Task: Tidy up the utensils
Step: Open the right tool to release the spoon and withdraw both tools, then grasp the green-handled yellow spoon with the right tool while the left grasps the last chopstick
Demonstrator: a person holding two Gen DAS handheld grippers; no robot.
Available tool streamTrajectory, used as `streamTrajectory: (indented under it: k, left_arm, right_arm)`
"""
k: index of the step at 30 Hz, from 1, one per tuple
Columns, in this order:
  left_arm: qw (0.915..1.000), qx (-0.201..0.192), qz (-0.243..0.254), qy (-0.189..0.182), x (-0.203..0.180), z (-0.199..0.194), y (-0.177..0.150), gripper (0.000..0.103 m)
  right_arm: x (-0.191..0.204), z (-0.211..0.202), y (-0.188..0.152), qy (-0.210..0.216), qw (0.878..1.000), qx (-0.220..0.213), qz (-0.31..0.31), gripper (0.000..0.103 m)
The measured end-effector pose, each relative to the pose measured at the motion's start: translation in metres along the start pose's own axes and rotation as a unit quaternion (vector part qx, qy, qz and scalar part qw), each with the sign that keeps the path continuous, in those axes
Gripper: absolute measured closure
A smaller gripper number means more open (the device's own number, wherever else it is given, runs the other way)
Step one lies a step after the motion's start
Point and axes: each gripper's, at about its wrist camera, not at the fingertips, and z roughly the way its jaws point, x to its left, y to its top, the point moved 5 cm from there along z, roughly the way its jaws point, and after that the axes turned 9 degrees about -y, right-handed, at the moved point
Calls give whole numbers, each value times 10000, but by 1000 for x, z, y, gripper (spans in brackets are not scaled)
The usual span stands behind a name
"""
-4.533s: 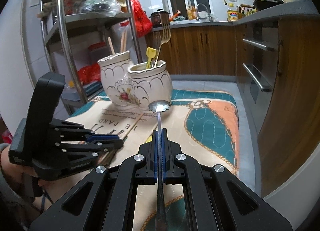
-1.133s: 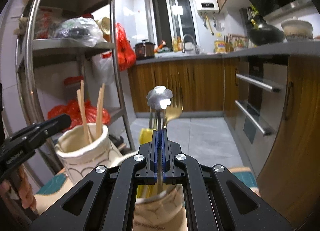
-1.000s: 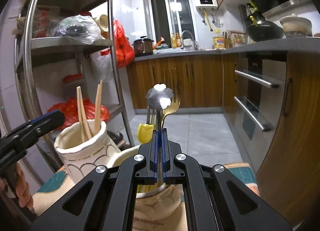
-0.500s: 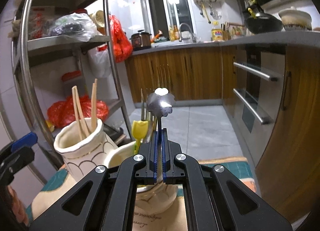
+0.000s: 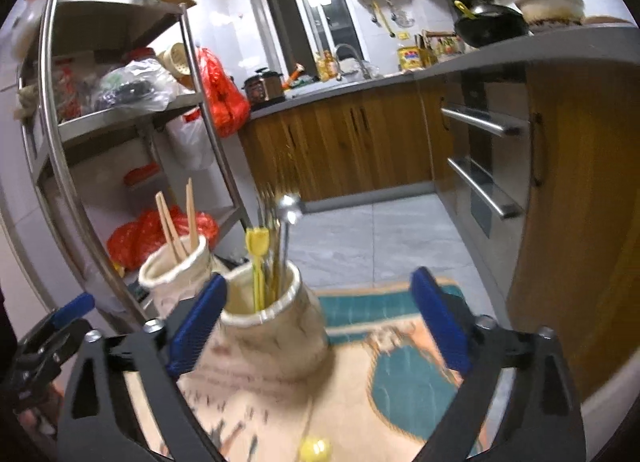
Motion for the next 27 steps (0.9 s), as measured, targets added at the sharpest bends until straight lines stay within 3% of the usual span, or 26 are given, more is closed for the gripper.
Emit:
streamTrajectory:
  k: [2, 10, 18, 21, 23, 27]
  left_arm:
    - [10000, 41, -18, 13, -4, -4, -3, 5]
    - [9993, 319, -98, 146, -10, -12, -26, 6]
    - [9980, 565, -147, 232, -4, -10, -47, 6]
    - [9975, 660, -100, 246, -4, -6, -52, 6]
    - [9972, 711, -66, 241, -4, -4, -54, 6]
    - [9970, 739, -57, 237, -4, -3, -57, 6]
  right_arm:
    - [-7, -9, -10, -91, 9998, 181, -26, 6]
    - [-16, -28, -69, -455, 9936, 947, -404, 6]
    - [0, -35, -112, -478, 9850, 1528, -641, 6]
    - [8, -34, -120, -392, 9819, 1698, -741, 12]
    - [11, -31, -123, -405, 9794, 1801, -815, 28]
    - [18, -28, -127, -453, 9746, 1953, -994, 48]
